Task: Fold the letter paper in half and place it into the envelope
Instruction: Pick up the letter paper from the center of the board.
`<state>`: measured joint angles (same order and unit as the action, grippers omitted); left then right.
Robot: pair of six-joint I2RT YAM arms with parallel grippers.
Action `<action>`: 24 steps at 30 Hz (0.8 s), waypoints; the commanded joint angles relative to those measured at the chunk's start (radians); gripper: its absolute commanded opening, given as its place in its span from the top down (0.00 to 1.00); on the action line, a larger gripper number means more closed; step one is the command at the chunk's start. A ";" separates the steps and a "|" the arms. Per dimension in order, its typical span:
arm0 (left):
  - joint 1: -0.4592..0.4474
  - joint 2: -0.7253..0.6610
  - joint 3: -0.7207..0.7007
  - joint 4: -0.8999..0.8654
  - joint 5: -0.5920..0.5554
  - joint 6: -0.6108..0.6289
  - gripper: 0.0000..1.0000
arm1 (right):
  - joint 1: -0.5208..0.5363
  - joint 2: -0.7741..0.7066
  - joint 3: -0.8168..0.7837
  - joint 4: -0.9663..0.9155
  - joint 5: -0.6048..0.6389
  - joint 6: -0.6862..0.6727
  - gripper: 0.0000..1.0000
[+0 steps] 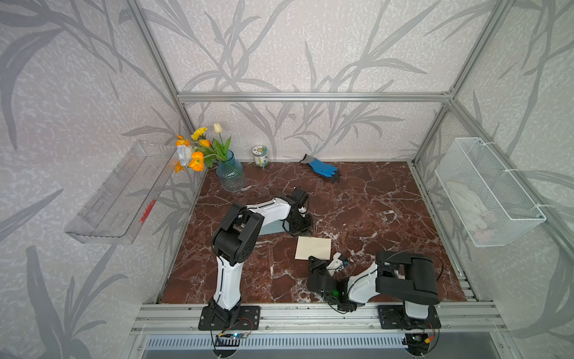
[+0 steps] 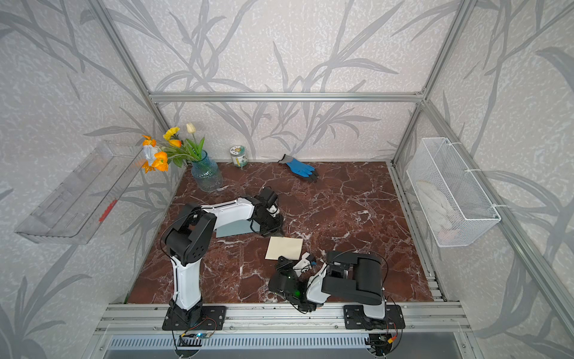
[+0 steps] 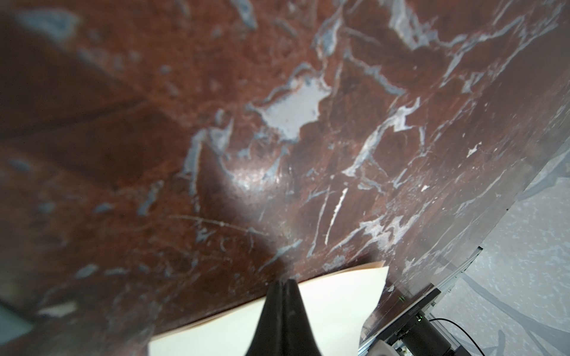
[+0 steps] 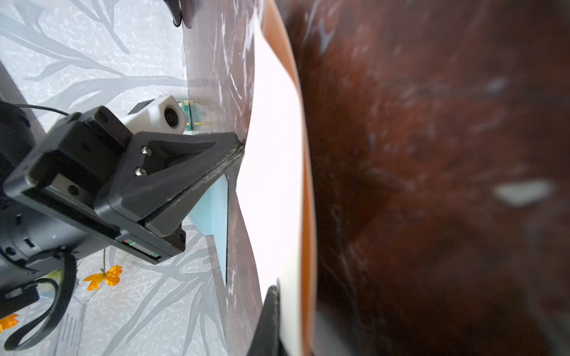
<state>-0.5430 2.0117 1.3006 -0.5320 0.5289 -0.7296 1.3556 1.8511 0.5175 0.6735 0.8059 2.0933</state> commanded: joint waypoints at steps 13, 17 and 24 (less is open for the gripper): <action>0.111 -0.144 0.130 -0.078 -0.144 0.080 0.25 | -0.087 -0.757 0.126 -1.115 -0.146 -0.256 1.00; 0.178 -0.174 0.227 -0.117 -0.246 0.193 0.23 | -0.200 -0.854 0.279 -1.323 -0.266 -0.537 1.00; 0.319 -0.192 0.293 -0.161 -0.374 0.425 0.20 | -0.563 -0.670 0.644 -1.594 -0.835 -1.161 1.00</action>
<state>-0.2615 1.8423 1.5993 -0.6403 0.2276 -0.4541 0.8566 1.0935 1.0439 -0.7055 0.2558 1.3079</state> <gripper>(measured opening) 0.799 0.047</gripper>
